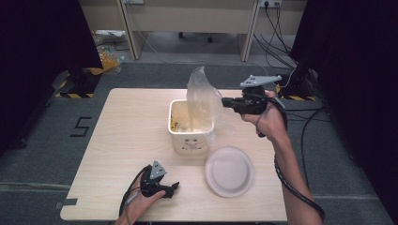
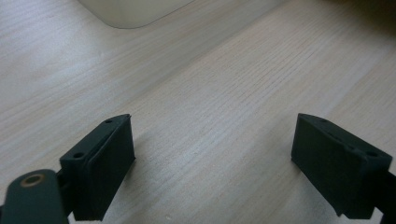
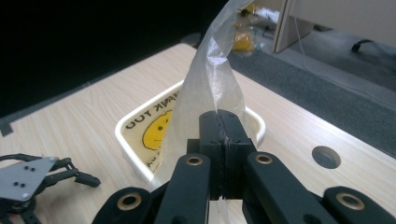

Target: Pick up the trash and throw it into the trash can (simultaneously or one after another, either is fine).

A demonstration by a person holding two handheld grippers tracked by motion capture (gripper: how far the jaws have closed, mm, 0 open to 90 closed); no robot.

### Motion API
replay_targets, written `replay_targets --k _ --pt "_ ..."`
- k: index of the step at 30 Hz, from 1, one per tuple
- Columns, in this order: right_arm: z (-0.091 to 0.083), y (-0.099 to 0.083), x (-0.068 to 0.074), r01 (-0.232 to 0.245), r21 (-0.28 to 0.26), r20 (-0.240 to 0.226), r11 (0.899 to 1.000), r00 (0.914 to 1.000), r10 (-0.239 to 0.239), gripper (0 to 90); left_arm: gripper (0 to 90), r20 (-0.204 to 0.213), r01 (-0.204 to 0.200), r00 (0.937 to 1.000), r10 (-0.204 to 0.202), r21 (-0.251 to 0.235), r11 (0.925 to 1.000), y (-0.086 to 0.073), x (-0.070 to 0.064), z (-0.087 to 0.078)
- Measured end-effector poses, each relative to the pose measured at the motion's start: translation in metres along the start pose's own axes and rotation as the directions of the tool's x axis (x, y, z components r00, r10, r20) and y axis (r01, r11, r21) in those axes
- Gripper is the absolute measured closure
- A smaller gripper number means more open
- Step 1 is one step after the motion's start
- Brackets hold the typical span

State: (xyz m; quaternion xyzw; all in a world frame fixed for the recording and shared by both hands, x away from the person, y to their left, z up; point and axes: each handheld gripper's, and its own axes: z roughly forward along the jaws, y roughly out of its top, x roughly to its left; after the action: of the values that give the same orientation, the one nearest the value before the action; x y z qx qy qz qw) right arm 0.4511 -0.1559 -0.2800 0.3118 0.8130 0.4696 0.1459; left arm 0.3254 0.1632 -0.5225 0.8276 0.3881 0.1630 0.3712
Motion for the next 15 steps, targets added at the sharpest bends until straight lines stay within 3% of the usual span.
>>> replay_targets --k 1,2,4,11,15 --pt "0.013 0.002 0.002 0.008 0.023 -0.001 1.0 1.0 -0.008 89.9 12.4 0.001 0.001 1.0 -0.001 0.0 1.0 0.0 0.0 0.0" --pt "0.013 0.002 0.002 0.008 0.023 -0.001 1.0 1.0 -0.008 89.9 12.4 0.001 0.001 1.0 -0.001 0.0 1.0 0.0 0.0 0.0" --pt "0.029 0.006 0.004 0.02 0.06 0.013 0.998 0.9997 -0.021 89.9 12.4 0.001 0.001 1.0 -0.001 0.0 1.0 0.0 0.0 0.0" --pt "0.054 0.014 0.011 0.043 0.112 0.02 0.993 0.9988 -0.046 89.8 12.4 0.002 0.001 1.0 -0.001 0.002 1.0 0.0 0.0 0.0" --pt "0.076 0.015 0.018 0.073 0.173 0.022 0.982 0.9967 -0.078 89.8 12.4 0.002 0.0 1.0 0.0 0.002 1.0 0.0 0.0 0.0"
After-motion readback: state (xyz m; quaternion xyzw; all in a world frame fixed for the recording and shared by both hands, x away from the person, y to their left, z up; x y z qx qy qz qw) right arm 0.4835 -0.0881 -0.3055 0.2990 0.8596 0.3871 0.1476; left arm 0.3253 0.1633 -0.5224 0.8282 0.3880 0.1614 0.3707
